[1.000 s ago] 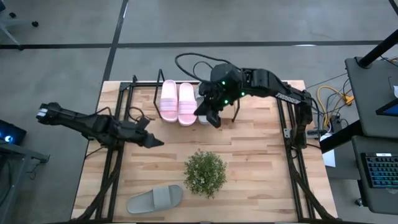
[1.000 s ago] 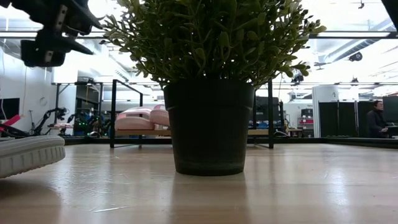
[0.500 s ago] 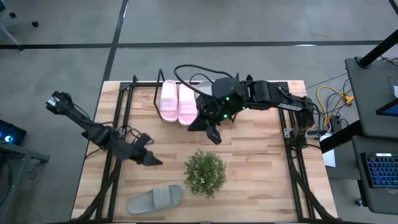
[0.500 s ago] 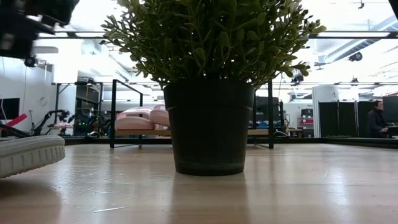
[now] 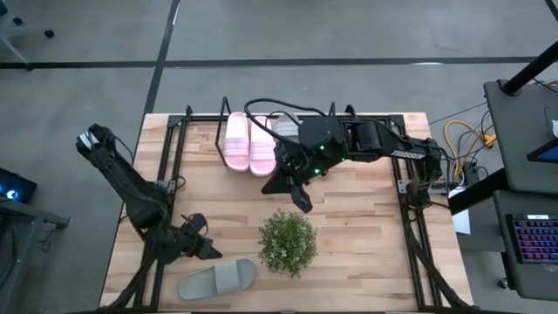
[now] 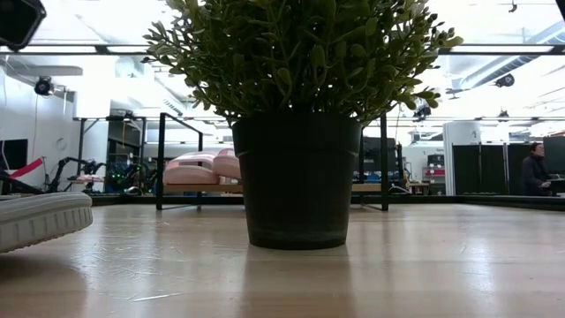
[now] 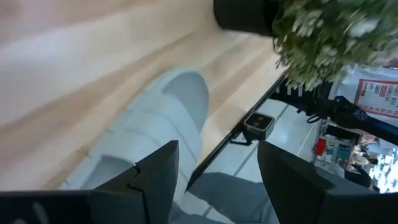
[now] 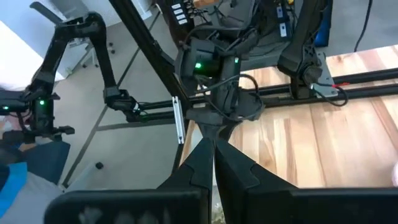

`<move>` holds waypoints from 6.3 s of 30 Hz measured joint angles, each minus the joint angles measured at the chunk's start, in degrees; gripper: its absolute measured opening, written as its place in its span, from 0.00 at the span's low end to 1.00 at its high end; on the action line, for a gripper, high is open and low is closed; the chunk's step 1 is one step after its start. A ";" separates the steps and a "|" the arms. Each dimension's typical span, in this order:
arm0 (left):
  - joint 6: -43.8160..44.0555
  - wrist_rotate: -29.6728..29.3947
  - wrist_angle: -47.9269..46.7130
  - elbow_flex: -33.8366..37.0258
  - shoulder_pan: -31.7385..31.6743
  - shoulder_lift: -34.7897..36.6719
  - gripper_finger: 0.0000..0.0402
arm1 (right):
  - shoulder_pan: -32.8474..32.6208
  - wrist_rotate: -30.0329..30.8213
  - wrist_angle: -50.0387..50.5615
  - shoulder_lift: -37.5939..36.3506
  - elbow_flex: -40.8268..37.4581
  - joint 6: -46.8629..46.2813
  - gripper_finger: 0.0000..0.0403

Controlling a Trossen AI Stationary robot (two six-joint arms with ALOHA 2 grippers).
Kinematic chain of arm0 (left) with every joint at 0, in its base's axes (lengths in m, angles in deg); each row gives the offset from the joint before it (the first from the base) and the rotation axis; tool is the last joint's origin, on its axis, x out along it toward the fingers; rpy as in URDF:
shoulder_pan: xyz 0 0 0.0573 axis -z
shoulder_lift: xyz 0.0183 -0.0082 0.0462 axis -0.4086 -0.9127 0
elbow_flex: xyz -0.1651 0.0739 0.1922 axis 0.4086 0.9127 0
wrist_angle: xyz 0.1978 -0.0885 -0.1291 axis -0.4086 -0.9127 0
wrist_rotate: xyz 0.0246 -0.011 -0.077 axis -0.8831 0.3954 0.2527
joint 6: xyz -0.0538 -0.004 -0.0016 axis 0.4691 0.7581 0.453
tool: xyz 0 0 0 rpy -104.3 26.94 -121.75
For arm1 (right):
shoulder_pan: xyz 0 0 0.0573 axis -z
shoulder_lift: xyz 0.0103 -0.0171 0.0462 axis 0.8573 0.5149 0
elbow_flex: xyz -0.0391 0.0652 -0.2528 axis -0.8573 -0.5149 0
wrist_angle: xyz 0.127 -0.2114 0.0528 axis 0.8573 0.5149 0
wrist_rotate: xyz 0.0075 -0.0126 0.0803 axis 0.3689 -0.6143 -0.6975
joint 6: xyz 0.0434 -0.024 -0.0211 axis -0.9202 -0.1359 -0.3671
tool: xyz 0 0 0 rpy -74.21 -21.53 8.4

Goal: Pick and place slides into the shelf
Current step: Put the gray slide on the shelf

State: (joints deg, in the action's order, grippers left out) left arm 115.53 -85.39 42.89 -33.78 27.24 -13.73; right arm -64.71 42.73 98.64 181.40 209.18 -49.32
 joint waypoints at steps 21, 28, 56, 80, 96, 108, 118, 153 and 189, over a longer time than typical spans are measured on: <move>13.83 0.18 9.25 -0.63 9.46 -12.85 0.51 | -1.37 -0.01 -0.36 0.04 -0.44 0.02 0.02; 15.39 -1.05 9.25 -0.57 9.36 -15.52 0.51 | -1.83 -0.01 -0.55 0.04 -0.44 0.02 0.02; 16.39 -8.29 9.38 -0.44 7.47 -18.04 0.51 | -1.96 -0.08 -1.04 0.07 -0.44 -1.49 0.02; 14.42 -10.05 24.35 -0.52 7.12 -27.87 0.20 | -2.66 -0.05 -0.95 0.07 -0.44 -1.95 0.02; 8.70 -17.27 26.73 -0.50 7.10 -24.12 0.00 | -3.08 1.44 -0.86 -0.02 -0.44 -0.48 0.02; -4.54 -27.88 25.34 -0.43 4.10 -13.40 0.00 | -2.80 13.58 -0.86 -4.29 -0.48 0.33 0.02; -11.19 -23.42 18.75 -0.35 2.58 -0.91 0.00 | -4.47 17.91 1.23 -7.30 -0.48 -1.25 0.02; -55.91 -27.44 46.08 -2.00 -32.50 6.76 0.00 | -7.67 31.34 -38.06 -37.42 -59.03 -17.97 0.02; -48.33 -18.60 49.96 -28.05 -43.50 -18.23 0.00 | -5.90 29.39 -55.32 -45.00 -82.42 -29.95 0.44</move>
State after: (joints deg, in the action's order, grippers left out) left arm 67.20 -103.99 92.85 -61.84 -16.26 -31.96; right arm -70.61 72.12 43.32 136.40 126.76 -79.28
